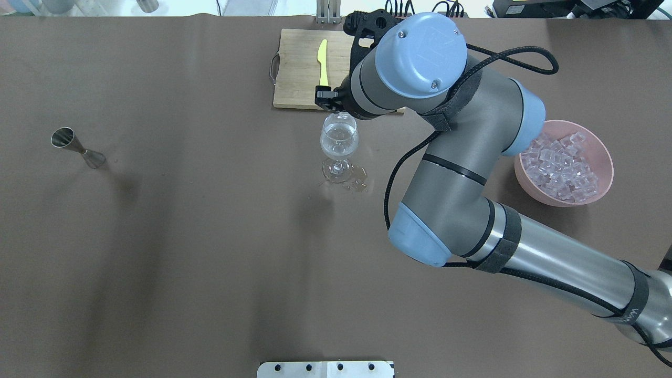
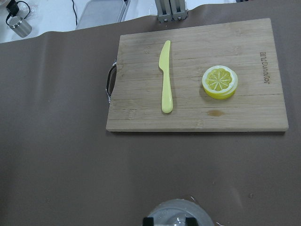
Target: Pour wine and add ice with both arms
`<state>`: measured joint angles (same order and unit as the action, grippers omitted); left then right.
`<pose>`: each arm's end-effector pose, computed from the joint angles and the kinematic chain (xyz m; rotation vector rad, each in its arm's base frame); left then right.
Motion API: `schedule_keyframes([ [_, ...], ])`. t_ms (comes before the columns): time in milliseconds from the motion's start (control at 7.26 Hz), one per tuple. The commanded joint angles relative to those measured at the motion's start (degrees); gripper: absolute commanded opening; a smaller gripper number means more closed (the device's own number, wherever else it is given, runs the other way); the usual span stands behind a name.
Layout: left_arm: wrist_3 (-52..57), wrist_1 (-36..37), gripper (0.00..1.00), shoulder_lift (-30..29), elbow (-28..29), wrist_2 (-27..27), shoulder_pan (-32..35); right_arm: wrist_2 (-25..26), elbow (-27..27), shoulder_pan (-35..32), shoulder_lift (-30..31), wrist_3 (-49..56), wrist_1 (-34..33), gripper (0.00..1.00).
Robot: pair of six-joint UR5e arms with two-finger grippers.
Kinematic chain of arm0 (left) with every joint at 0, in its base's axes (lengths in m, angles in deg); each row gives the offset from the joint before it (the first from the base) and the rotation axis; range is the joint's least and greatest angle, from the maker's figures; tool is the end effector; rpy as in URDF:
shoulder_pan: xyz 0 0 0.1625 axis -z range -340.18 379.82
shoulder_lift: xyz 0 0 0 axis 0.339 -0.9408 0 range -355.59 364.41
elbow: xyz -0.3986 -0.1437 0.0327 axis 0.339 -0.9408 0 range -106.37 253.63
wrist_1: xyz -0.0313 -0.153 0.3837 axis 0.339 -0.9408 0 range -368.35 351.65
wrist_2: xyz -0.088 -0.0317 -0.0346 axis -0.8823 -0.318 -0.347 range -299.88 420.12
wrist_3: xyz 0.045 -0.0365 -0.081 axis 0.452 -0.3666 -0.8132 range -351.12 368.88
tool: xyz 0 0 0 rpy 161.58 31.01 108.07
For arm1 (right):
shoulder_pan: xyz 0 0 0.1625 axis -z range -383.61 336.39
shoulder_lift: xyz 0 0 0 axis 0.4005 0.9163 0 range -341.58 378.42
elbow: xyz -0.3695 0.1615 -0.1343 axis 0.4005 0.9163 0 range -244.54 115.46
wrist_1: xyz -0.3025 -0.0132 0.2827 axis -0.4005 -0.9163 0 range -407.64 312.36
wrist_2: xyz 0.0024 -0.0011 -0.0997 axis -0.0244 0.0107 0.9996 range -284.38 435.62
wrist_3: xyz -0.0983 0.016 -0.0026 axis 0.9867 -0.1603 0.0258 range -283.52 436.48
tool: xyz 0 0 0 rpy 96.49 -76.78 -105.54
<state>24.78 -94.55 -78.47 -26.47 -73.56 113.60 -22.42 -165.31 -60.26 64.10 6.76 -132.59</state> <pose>-0.0933 -0.4325 0.6373 0.1173 0.7547 0.1958 -0.4556 -0.4877 0.1075 0.3883 -0.9833 0.1851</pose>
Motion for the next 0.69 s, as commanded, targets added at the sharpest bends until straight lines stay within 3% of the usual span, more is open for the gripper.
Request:
schedule_keyframes([
  [0, 0.0, 0.1, 0.98, 0.0, 0.0, 0.0, 0.0, 0.2, 0.0, 0.4, 0.2, -0.4, -0.2, 0.00],
  [551, 0.0, 0.1, 0.98, 0.0, 0.0, 0.0, 0.0, 0.2, -1.4, 2.1, 0.6, -2.1, -0.9, 0.00],
])
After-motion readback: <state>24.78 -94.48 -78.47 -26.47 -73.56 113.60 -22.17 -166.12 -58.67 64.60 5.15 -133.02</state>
